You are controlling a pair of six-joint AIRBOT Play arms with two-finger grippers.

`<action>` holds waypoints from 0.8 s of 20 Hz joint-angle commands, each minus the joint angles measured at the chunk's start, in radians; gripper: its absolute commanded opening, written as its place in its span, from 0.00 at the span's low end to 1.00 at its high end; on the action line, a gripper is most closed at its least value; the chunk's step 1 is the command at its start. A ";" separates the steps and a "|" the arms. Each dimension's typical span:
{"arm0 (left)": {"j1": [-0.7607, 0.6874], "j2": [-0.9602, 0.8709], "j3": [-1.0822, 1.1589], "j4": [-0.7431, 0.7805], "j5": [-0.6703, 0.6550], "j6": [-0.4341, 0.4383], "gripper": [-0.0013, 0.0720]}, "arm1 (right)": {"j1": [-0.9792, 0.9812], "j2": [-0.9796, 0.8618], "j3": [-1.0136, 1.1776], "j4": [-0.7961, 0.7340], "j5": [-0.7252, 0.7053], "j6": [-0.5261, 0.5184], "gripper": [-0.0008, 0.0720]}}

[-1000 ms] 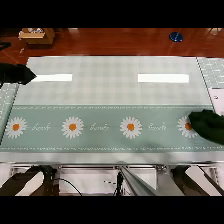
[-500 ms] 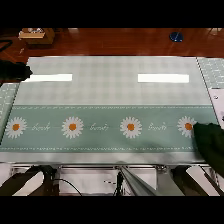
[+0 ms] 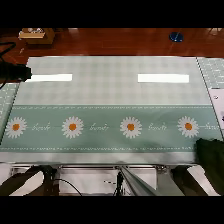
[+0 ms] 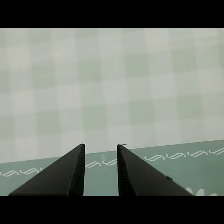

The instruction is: Fold the shirts.

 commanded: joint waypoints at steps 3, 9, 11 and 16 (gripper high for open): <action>0.002 -0.027 0.001 0.001 0.006 0.000 0.38 | -0.125 0.003 -0.013 -0.015 -0.103 0.009 0.58; -0.002 -0.101 0.001 -0.042 0.046 0.000 0.67 | 0.349 -0.021 0.171 0.364 -0.326 -0.022 0.58; -0.028 -0.138 0.002 -0.142 0.072 0.013 0.77 | 0.599 -0.059 0.320 0.615 -0.441 -0.022 0.58; -0.223 -0.210 0.004 -0.093 0.057 0.034 0.75 | 1.117 -0.261 0.603 0.772 -0.519 0.114 0.57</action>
